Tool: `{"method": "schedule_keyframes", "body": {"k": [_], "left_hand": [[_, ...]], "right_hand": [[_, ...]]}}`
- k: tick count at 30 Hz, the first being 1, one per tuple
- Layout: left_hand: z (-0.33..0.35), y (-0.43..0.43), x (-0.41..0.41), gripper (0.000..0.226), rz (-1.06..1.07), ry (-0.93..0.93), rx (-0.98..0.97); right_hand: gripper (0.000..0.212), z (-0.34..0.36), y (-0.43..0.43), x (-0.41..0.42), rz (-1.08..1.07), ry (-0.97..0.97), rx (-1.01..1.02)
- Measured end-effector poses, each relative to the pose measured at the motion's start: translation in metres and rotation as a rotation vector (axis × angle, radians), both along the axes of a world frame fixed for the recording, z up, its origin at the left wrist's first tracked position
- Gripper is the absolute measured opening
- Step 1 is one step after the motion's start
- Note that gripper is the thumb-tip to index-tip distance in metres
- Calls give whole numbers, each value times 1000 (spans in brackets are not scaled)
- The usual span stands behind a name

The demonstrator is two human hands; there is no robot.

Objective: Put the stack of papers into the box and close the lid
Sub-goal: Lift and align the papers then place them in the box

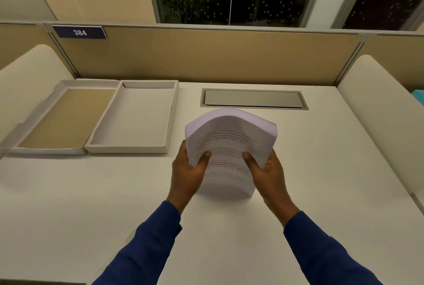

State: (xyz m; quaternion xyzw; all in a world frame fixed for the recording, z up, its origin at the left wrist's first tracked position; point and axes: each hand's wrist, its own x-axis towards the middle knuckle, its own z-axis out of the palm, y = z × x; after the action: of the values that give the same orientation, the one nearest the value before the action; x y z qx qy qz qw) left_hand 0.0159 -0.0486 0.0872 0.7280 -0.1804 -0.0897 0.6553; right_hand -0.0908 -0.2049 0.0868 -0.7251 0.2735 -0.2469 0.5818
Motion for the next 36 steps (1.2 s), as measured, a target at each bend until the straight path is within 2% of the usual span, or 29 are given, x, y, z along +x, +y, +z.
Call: {"method": "schedule_keyframes", "body": {"k": [4,9,15,21,25,29,36], "left_hand": [[-14,-1,-6,36,35,92,-43],[-22,4,-14,38,80,110,-102],[-31,1,-9,39,55,85,-44],[-66,14,-3,35,17,148,132],[-67,18,9,32,-23,90,145],[-68,37,37,27,-69,65,158],[-58,86,130,21,-9,56,177]], "right_hand": [[32,-16,6,1,-27,-31,129],[34,-21,8,-7,-14,-79,105],[37,-36,-2,-10,-2,-36,66],[36,-67,-3,-21,11,74,91],[33,-59,-8,-13,27,87,5],[30,-51,-3,14,64,129,-72],[27,-44,46,116,52,131,111]]}}
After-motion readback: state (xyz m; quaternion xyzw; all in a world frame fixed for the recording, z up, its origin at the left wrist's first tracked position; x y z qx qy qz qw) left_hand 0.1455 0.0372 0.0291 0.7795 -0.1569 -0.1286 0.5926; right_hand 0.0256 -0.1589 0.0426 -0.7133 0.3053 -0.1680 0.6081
